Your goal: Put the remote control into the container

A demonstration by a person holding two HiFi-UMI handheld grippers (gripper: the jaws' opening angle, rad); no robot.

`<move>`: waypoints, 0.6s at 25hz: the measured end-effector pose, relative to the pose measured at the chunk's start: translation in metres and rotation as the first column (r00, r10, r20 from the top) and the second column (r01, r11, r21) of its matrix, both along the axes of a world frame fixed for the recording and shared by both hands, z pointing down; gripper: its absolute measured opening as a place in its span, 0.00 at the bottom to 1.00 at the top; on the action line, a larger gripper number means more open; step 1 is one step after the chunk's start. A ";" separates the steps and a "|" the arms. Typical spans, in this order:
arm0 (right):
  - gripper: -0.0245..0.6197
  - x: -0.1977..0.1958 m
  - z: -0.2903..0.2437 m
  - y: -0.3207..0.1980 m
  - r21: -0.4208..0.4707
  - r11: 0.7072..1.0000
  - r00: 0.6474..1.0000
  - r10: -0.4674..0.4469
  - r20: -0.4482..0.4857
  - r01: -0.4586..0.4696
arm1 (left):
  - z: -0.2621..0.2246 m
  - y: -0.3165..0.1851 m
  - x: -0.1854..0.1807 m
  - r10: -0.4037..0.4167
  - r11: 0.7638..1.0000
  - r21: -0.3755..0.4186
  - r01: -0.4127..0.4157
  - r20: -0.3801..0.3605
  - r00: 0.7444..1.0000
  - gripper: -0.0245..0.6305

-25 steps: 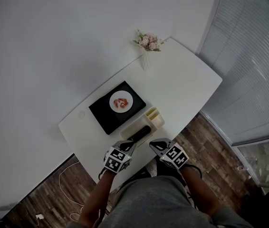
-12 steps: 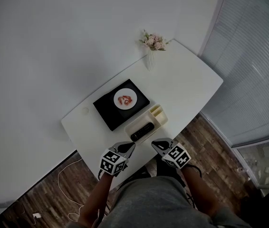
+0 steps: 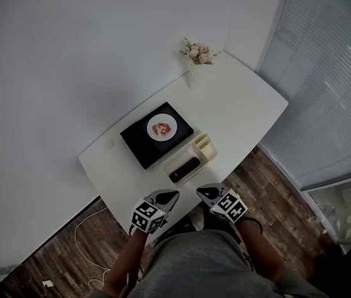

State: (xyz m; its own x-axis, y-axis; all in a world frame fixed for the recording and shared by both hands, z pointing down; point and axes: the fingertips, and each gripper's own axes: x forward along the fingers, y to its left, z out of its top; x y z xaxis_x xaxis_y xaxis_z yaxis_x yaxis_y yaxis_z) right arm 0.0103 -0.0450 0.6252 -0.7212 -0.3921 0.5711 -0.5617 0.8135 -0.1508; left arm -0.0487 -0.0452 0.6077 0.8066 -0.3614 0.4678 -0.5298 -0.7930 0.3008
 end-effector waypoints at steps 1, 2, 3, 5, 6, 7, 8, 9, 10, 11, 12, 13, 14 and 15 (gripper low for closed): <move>0.06 -0.001 0.000 0.000 0.002 1.000 1.000 -0.003 -0.003 0.003 | 0.000 0.002 0.001 0.006 1.000 0.001 -0.006 -0.011 1.000 0.04; 0.06 -0.001 -0.001 0.000 0.005 1.000 1.000 -0.005 -0.005 0.005 | 0.000 0.004 0.002 0.009 1.000 0.001 -0.009 -0.022 1.000 0.04; 0.06 -0.001 -0.001 -0.001 0.010 1.000 1.000 -0.006 -0.005 0.006 | -0.001 0.006 0.002 0.010 1.000 0.000 -0.010 -0.032 0.999 0.04; 0.06 -0.001 -0.001 -0.003 0.020 1.000 1.000 -0.008 -0.004 0.008 | -0.001 0.008 0.002 0.005 1.000 -0.006 -0.005 -0.050 0.999 0.04; 0.06 -0.001 -0.001 -0.003 0.021 1.000 1.000 -0.009 -0.005 0.009 | 0.000 0.009 0.002 0.000 1.000 -0.011 -0.001 -0.058 0.998 0.04; 0.06 -0.001 0.000 -0.003 0.018 1.000 1.000 -0.010 -0.006 0.010 | 0.001 0.010 0.002 -0.004 1.000 -0.016 0.003 -0.064 0.998 0.04; 0.06 -0.001 0.001 -0.002 0.013 1.000 1.000 -0.011 -0.008 0.012 | 0.002 0.010 0.003 -0.007 1.000 -0.022 0.006 -0.070 0.998 0.04; 0.06 0.000 0.002 -0.001 0.009 1.000 1.000 -0.013 -0.012 0.013 | 0.003 0.011 0.003 -0.010 1.000 -0.028 0.007 -0.075 0.997 0.04; 0.06 0.000 0.003 0.000 0.005 1.000 1.000 -0.014 -0.015 0.014 | 0.003 0.012 0.003 -0.011 0.999 -0.032 0.008 -0.080 0.997 0.04; 0.06 0.000 0.004 0.001 0.002 1.000 1.000 -0.017 -0.017 0.017 | 0.003 0.014 0.004 -0.012 0.999 -0.036 0.009 -0.085 0.996 0.04; 0.06 0.000 0.004 0.003 0.002 1.000 1.000 -0.020 -0.017 0.020 | 0.003 0.015 0.004 -0.013 0.999 -0.039 0.009 -0.090 0.996 0.04; 0.06 -0.001 0.003 0.004 0.001 1.000 1.000 -0.024 -0.016 0.024 | 0.004 0.016 0.005 -0.011 0.999 -0.042 0.007 -0.094 0.995 0.04; 0.06 -0.001 0.003 0.005 -0.001 1.000 1.000 -0.026 -0.017 0.026 | 0.004 0.017 0.005 -0.009 0.999 -0.045 0.004 -0.097 0.995 0.04; 0.06 -0.001 0.003 0.006 -0.003 1.000 0.999 -0.028 -0.018 0.028 | 0.004 0.018 0.006 -0.006 0.999 -0.046 0.001 -0.099 0.995 0.04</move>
